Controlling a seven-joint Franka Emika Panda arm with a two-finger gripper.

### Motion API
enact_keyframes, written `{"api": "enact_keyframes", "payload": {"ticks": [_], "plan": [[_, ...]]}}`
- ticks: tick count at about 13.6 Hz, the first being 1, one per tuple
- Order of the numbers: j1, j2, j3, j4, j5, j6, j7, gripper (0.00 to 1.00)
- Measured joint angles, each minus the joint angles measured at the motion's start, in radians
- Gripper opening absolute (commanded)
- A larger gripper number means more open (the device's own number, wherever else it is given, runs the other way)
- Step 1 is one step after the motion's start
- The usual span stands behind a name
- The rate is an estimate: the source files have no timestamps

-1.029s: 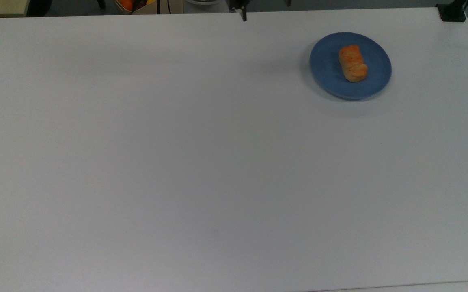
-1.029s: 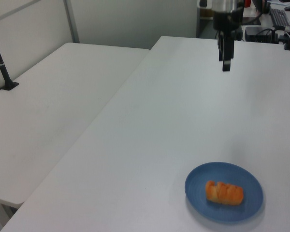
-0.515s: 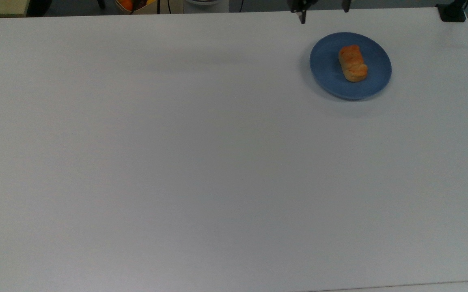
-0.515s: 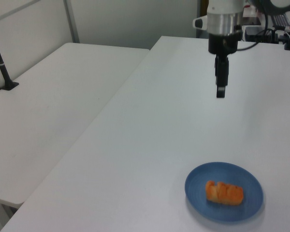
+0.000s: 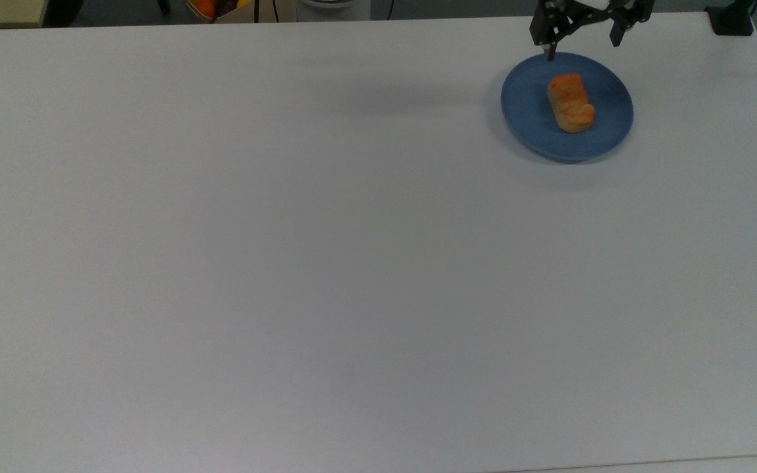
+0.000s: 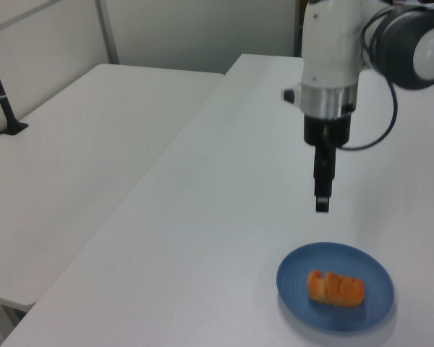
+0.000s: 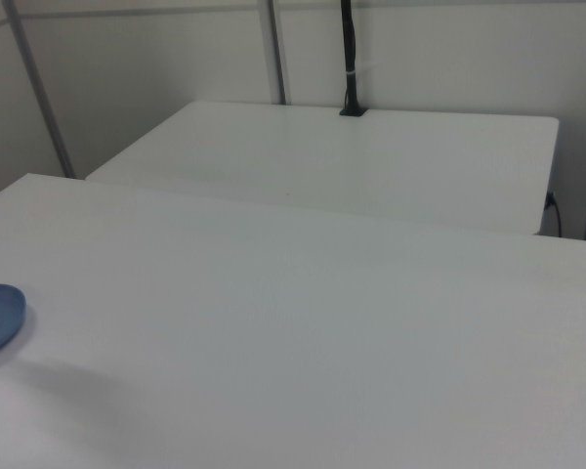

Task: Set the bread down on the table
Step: 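Lower the open gripper over the orange bread roll on the plate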

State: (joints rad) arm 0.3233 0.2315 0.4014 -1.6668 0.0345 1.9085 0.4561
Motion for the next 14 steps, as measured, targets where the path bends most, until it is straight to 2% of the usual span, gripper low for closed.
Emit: {"api": "enact_keyframes", "payload": {"ticks": [8, 11, 14], "plan": [[0.055, 0.113, 0.009, -0.063, -0.062, 0.120, 0.013, 1.00], [0.077, 0.149, 0.013, -0.076, -0.110, 0.134, 0.073, 1.00], [0.082, 0.171, 0.016, -0.095, -0.118, 0.176, 0.115, 1.00]]}}
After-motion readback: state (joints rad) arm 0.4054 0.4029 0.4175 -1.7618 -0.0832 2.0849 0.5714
